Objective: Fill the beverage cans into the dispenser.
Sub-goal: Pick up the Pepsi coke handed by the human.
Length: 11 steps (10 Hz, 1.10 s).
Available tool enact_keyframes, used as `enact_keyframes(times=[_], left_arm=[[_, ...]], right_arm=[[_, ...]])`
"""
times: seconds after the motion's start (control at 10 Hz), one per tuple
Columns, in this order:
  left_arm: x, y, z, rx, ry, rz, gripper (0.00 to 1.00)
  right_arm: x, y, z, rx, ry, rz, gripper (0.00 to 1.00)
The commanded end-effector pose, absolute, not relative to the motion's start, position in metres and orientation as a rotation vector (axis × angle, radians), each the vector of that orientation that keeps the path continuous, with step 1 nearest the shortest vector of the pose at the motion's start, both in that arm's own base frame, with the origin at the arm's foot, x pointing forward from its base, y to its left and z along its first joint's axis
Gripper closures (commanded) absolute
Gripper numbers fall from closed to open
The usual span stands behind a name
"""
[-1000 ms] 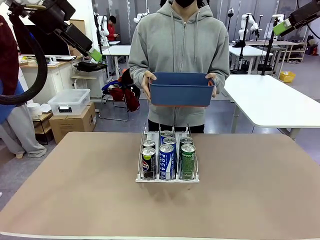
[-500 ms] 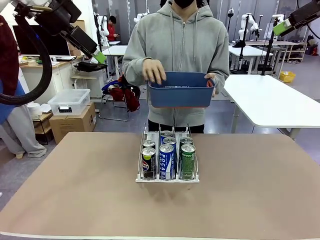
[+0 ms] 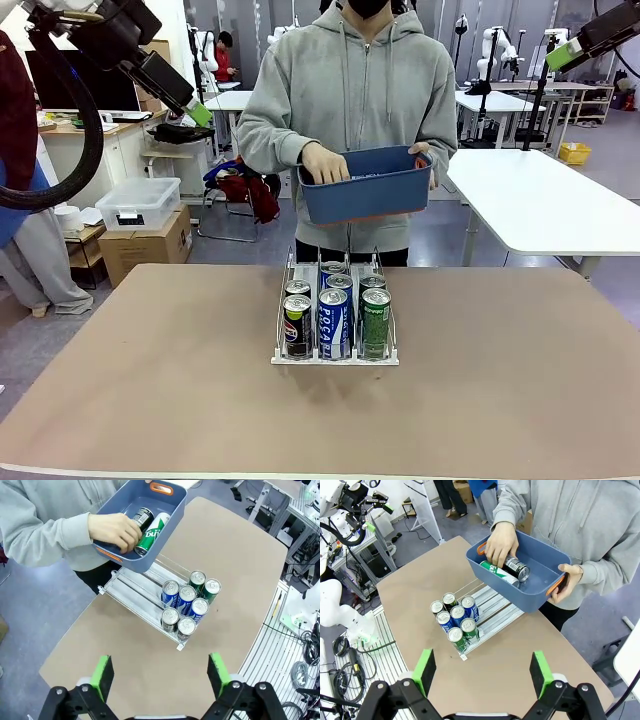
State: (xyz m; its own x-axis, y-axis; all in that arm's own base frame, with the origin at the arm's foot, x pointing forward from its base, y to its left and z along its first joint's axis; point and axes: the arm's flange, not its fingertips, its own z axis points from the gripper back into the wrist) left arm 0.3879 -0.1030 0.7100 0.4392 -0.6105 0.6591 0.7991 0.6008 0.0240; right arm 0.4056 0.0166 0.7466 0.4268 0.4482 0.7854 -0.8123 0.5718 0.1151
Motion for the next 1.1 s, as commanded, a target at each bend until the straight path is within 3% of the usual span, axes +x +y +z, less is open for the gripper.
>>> enact_keyframes(times=[0.0,1.0], left_arm=[[0.3889,-0.0997,0.7108,-0.304,-0.668,-0.897,0.0],[0.3889,-0.0997,0.7108,-0.304,-0.668,-0.897,0.0]], right_arm=[[0.4054,0.0169,0.746,0.532,-0.783,0.834,0.0],[0.4054,0.0169,0.746,0.532,-0.783,0.834,0.0]])
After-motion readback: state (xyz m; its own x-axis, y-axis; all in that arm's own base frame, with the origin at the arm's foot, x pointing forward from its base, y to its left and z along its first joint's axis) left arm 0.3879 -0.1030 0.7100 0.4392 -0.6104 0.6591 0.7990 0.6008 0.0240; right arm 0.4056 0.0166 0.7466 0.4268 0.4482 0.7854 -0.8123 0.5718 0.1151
